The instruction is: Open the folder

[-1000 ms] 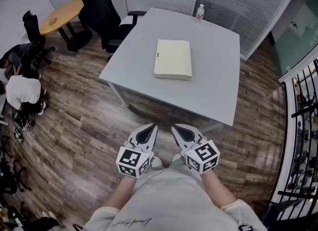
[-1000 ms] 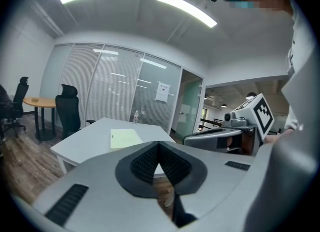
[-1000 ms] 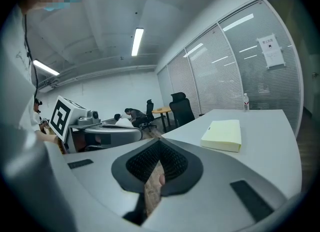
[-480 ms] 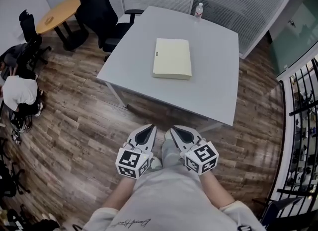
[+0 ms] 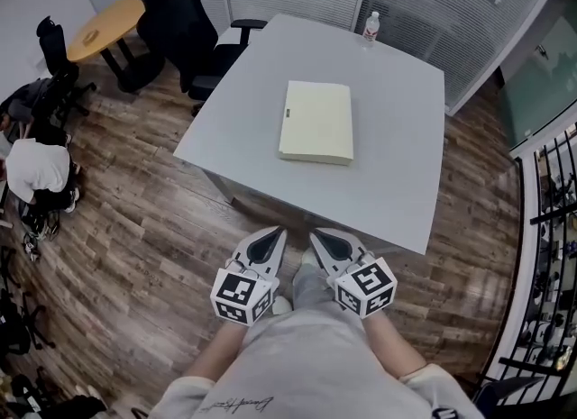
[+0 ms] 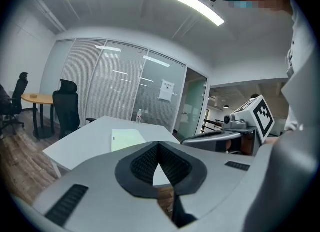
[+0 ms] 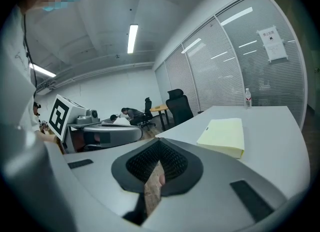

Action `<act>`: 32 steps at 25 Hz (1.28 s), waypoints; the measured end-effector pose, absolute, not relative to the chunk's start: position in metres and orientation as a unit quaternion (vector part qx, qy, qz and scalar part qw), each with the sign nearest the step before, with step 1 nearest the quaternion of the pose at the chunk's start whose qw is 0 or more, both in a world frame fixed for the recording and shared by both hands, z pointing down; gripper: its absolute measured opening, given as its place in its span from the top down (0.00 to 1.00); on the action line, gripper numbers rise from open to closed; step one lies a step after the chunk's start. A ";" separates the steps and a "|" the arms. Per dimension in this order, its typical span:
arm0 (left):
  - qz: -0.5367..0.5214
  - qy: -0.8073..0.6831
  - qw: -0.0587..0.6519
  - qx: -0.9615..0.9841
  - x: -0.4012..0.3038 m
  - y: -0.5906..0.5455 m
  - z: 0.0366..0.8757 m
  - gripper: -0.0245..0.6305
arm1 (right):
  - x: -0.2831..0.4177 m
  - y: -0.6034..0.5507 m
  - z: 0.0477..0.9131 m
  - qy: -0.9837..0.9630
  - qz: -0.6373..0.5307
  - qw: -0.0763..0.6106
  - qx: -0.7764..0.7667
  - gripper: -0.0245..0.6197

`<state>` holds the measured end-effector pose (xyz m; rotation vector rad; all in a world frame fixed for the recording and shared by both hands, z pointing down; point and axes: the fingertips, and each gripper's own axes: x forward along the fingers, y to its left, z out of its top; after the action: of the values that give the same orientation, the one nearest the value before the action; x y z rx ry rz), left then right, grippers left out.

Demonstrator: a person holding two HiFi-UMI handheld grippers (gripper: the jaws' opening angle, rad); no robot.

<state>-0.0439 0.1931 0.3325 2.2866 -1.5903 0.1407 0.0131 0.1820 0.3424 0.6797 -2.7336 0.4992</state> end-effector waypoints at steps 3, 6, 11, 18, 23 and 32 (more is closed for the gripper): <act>0.050 -0.560 0.172 0.809 -0.047 0.164 0.331 0.95 | 0.010 0.152 0.343 -0.947 0.174 0.140 0.232 0.93; 0.052 -0.566 0.170 0.805 -0.053 0.130 0.330 0.95 | 0.007 0.117 0.342 -0.948 0.171 0.139 0.228 0.93; 0.054 -0.577 0.165 0.798 -0.060 0.084 0.326 0.95 | 0.003 0.067 0.341 -0.951 0.173 0.138 0.218 0.93; 0.052 -0.594 0.165 0.785 -0.062 0.045 0.323 0.95 | -0.001 0.024 0.339 -0.956 0.171 0.133 0.196 0.93; 0.055 -0.599 0.169 0.781 -0.065 0.033 0.329 0.95 | -0.001 0.008 0.343 -0.956 0.173 0.129 0.198 0.93; 0.060 -0.584 0.169 0.792 -0.068 0.016 0.327 0.95 | -0.001 -0.005 0.344 -0.950 0.182 0.127 0.220 0.93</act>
<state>-0.0676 0.0161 0.3267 2.2504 -1.6592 0.1713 -0.0015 -0.0049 0.3440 0.6393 -2.7644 0.5296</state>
